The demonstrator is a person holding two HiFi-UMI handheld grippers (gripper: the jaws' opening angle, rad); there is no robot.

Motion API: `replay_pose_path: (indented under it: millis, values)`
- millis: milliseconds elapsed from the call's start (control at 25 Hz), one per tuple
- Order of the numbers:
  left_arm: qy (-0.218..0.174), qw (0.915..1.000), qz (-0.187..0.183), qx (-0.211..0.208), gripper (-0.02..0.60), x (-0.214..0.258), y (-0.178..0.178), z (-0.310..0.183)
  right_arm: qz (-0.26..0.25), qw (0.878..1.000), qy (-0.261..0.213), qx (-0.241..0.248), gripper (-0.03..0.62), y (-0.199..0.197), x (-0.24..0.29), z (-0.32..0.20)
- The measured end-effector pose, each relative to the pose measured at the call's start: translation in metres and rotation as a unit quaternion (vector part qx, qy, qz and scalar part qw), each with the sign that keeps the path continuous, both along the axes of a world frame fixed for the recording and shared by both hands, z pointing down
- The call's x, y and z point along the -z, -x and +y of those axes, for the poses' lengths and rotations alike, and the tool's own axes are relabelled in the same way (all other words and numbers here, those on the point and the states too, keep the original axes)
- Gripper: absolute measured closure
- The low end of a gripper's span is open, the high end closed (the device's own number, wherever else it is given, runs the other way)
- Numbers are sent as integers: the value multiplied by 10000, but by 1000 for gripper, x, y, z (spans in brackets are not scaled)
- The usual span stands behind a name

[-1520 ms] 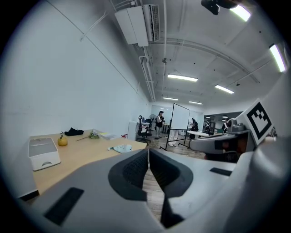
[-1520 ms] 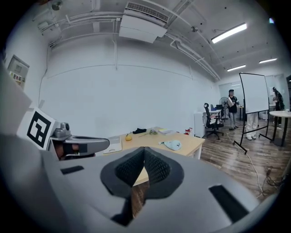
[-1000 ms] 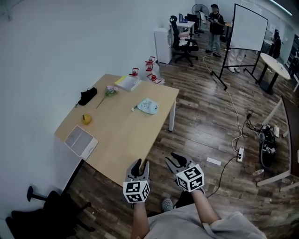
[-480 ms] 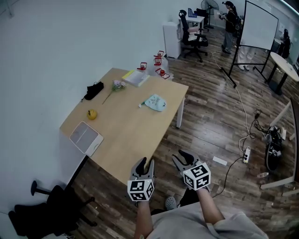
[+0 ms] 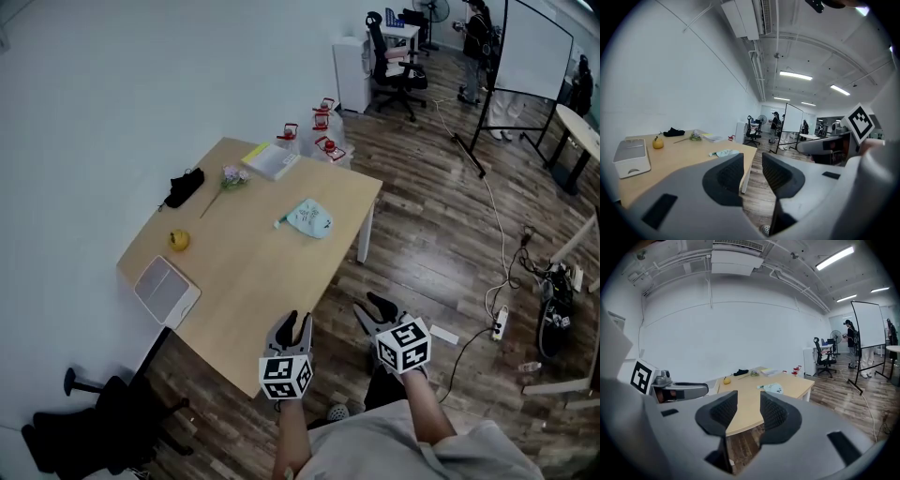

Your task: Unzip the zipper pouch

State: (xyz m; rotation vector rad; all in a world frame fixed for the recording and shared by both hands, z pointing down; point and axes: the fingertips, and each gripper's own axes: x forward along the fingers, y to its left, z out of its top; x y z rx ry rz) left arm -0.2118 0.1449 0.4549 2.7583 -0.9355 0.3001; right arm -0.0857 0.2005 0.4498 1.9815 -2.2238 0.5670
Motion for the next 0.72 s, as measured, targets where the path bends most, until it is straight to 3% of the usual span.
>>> replay_pose_path:
  millis: [440, 720]
  values:
    - [-72, 9981, -79, 611, 451, 25, -84, -87, -140, 9989, -11, 445, 433, -109, 21, -104]
    - [40, 9955, -228, 922, 452, 21, -135, -126, -294, 9972, 52, 681, 433, -168, 22, -137]
